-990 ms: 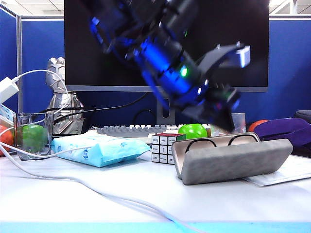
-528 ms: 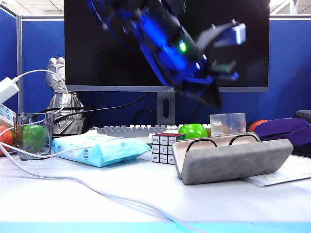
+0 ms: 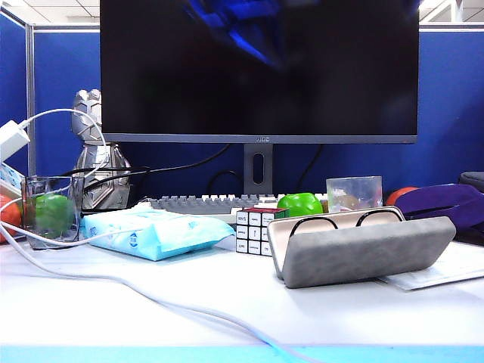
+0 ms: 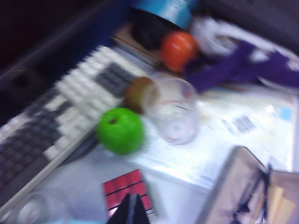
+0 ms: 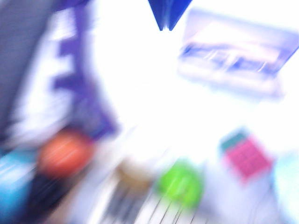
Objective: Pick up the glasses, fold the temples of the glasses, place the glasses into the glasses case, and finally close the glasses case.
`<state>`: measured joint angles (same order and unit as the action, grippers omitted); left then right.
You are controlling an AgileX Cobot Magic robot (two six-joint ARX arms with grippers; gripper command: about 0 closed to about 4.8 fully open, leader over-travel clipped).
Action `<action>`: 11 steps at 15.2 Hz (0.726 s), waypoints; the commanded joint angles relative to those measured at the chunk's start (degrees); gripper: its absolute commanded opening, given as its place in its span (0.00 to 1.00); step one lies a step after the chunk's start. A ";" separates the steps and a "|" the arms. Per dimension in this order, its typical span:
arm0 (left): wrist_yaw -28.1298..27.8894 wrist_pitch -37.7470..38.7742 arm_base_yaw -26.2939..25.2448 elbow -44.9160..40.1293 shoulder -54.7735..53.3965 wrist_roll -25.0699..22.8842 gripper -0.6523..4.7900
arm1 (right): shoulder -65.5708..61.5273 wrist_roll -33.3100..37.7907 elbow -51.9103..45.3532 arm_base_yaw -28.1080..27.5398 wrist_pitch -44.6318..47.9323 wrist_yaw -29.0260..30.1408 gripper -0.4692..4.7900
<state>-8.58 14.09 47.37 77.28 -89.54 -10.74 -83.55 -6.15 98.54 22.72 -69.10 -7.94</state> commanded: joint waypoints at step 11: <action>28.50 10.10 -14.03 -0.31 -16.11 0.07 0.11 | -17.00 1.62 -1.40 0.07 -5.62 14.25 0.08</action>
<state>18.79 25.65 32.75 76.95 -104.90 -10.48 -100.84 -4.51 97.14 22.72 -75.00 6.17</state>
